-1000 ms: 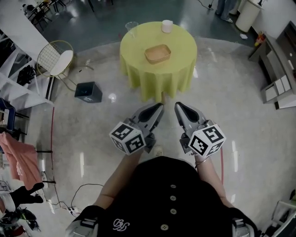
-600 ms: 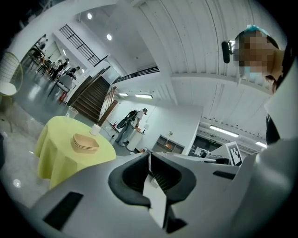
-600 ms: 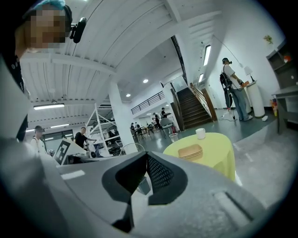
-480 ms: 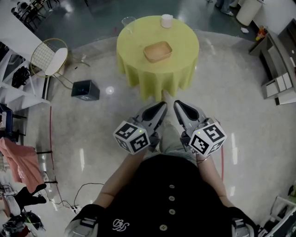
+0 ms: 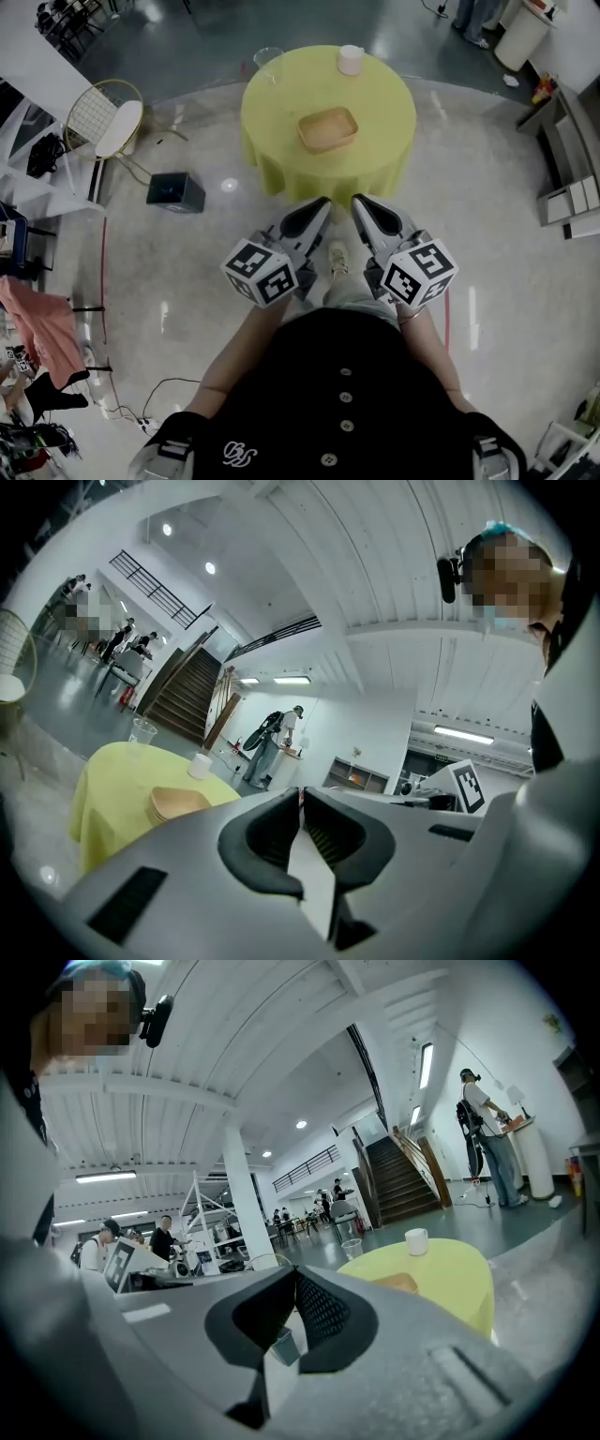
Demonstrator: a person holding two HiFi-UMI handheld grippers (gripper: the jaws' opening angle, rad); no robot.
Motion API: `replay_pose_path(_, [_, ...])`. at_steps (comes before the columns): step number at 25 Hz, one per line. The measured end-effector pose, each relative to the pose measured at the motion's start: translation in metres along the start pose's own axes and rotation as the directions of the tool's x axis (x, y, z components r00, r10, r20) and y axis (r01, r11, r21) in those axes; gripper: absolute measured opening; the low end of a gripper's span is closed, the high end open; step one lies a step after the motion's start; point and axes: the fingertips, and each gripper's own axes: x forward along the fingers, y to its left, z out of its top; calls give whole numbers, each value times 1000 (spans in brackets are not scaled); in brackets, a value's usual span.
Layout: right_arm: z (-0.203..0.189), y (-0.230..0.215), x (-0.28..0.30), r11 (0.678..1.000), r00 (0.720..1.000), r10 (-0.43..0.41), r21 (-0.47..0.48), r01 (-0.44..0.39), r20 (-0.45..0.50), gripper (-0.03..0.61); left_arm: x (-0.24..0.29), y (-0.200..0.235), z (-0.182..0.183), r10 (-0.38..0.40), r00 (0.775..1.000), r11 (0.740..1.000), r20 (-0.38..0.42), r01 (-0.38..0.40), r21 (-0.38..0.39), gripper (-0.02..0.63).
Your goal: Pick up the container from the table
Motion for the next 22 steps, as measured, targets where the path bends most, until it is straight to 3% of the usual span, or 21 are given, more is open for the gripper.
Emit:
replay_pose_path(10, [42,-73,61,998,998,67,-4,-67,-22,3,68,59,40,82,995,997,50,-82,3,25])
replay_pose_path(22, [52,-134,116,990,983,141,5,-141,-119,3,126,125,64,198,978,980,71,-196,-32,25])
